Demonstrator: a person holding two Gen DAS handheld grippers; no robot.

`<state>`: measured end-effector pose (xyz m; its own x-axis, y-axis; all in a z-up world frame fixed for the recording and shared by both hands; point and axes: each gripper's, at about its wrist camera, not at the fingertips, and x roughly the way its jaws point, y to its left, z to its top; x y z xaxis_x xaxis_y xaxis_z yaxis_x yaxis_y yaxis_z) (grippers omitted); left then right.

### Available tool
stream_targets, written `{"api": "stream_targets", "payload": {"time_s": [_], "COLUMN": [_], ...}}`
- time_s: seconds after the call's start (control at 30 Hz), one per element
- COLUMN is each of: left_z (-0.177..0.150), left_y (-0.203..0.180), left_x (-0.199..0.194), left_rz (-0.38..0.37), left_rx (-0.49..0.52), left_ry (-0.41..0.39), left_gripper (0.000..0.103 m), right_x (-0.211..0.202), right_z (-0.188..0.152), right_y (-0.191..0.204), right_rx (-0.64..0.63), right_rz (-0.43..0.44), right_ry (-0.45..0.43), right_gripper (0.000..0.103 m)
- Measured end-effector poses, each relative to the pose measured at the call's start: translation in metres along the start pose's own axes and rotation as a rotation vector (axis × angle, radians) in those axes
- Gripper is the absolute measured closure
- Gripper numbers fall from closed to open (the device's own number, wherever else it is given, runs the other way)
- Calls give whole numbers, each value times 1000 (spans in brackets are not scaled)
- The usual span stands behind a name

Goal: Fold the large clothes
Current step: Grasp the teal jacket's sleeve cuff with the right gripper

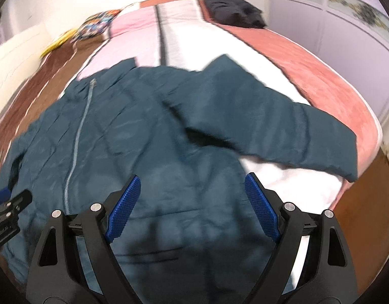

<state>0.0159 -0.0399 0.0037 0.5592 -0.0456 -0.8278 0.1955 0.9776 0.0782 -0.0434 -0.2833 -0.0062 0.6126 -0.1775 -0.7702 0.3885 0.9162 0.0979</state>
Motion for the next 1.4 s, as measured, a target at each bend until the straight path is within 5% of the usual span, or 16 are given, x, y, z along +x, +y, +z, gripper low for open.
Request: {"api": "stream_targets", "payload": {"time_s": [0.37,0.67,0.93,1.0,1.1,1.4], "left_z": [23,20,19,18,17,22], "left_y": [-27,-46,-49,-47,-43,-12], "left_x": [5,20,25,26,27,27], "left_rz": [-24,-44,-27,-26,-18,1], "left_rx": [71,107,98,90,84,20], "left_ry": [-19,26,31,35,40,15], "left_gripper": [27,27,27,27,27,27], "right_x": [20,50,68,71,71,14], "right_z": [3,-16,-7,-1,10,64], "right_y": [-126,-193,-228,-234,-235,-196], "right_rx": [324,624,803,818,780,529], "right_rz": [18,242,283,242,163,69], "right_ry": [71,137,85,63,32,-213], "right_gripper": [20,41,47,54,88,96]}}
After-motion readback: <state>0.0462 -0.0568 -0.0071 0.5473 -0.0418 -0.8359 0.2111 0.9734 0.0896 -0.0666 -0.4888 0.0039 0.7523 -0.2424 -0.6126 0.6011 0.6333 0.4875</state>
